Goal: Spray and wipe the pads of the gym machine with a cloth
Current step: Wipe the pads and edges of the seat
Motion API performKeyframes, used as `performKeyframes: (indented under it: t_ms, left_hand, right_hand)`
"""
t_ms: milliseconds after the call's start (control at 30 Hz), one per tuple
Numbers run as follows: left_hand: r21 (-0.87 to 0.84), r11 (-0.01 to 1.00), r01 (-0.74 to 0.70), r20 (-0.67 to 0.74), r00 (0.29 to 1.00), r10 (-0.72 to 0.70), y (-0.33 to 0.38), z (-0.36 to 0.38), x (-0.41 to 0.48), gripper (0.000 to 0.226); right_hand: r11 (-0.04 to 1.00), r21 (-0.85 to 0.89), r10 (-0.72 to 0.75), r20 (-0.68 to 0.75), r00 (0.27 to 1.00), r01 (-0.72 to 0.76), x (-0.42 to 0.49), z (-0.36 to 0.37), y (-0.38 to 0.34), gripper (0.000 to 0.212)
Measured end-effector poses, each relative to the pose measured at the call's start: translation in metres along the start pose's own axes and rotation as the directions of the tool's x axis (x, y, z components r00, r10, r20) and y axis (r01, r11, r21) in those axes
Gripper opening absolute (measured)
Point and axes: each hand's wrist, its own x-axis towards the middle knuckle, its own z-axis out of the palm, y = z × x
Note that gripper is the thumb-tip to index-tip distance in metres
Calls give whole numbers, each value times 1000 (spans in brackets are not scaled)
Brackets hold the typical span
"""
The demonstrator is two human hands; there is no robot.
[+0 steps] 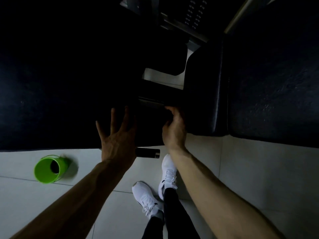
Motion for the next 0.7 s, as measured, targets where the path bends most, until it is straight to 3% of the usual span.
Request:
performKeyframes:
  t_ms: [233, 333, 467, 533, 633, 700]
  left_hand:
    - [-28, 1000, 7, -10, 1000, -8, -1, -1, 0, 118]
    - [-26, 1000, -5, -33, 999, 4, 0, 5, 0, 113]
    - [-43, 999, -4, -70, 998, 1, 0, 6, 0, 113]
    - [-49, 998, -26, -65, 998, 23, -2, 4, 0, 112]
    - [-84, 995, -62, -77, 995, 55, -8, 2, 0, 115]
    - [-121, 987, -104, -89, 992, 94, -15, 0, -4, 113]
  right_hand:
    - [986, 149, 87, -84, 993, -73, -93, -3, 8, 59]
    - [916, 265, 336, -95, 937, -301, -63, 5, 11, 60]
    - [846, 351, 445, -47, 895, -402, -86, 7, 7, 56]
    - [744, 443, 549, 18, 835, -499, -102, 7, 13, 47]
    - [432, 690, 765, 60, 641, -581, -82, 2, 12, 35]
    - [301, 704, 823, 148, 548, -643, -67, -6, -7, 31]
